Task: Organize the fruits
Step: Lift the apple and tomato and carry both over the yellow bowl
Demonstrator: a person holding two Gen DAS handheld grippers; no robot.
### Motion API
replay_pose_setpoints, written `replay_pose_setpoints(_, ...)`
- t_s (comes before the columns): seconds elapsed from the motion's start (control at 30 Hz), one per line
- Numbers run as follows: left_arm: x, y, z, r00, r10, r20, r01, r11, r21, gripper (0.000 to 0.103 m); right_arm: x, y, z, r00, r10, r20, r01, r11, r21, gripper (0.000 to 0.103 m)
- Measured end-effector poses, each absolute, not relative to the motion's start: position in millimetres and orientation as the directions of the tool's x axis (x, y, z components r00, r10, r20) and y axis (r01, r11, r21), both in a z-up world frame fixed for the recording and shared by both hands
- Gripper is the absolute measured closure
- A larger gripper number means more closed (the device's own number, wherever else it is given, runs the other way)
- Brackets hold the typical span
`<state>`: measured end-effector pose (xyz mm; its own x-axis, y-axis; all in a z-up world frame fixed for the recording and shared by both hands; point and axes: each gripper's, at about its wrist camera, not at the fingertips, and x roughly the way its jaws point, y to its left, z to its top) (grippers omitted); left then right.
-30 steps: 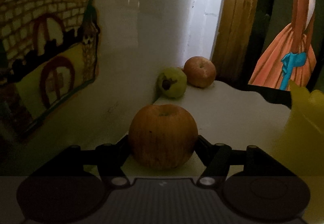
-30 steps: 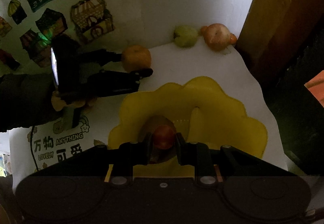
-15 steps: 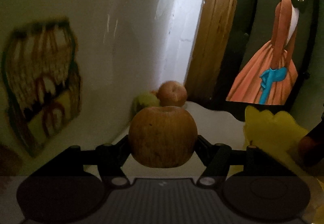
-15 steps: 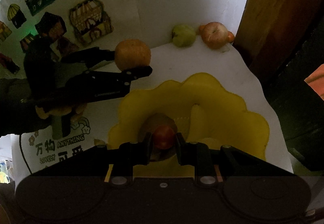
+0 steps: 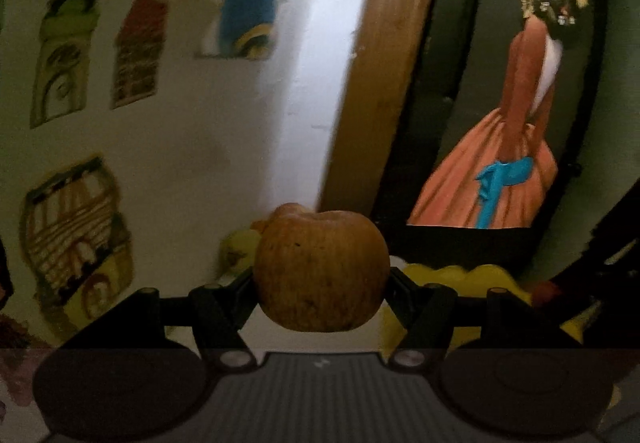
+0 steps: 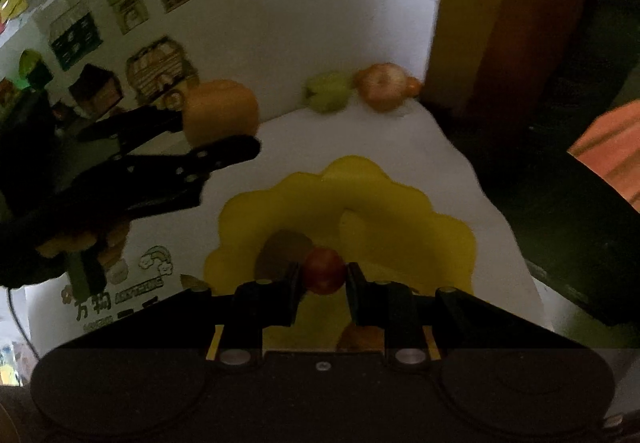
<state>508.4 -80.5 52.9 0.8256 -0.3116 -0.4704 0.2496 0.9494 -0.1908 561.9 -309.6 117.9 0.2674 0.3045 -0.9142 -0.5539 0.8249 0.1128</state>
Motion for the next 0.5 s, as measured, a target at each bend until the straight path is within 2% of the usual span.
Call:
replay_pose_setpoints(0.23, 505, -111, 56, 0.779, -0.397, -0.486, 0.328, 0.918, -0.223, 0.032, 561, -335, 105, 0.334, 0.259, -0.906, -0.440, 0.893, 0.094, 0.078)
replay_pose_setpoints(0.5, 508, -140, 47, 0.748, -0.414, -0.519, 0.354, 0.910, -0.216, 0.032, 562, -356, 73, 0.405, 0.254, -0.878, -0.314, 0.941, 0.127, 0.077)
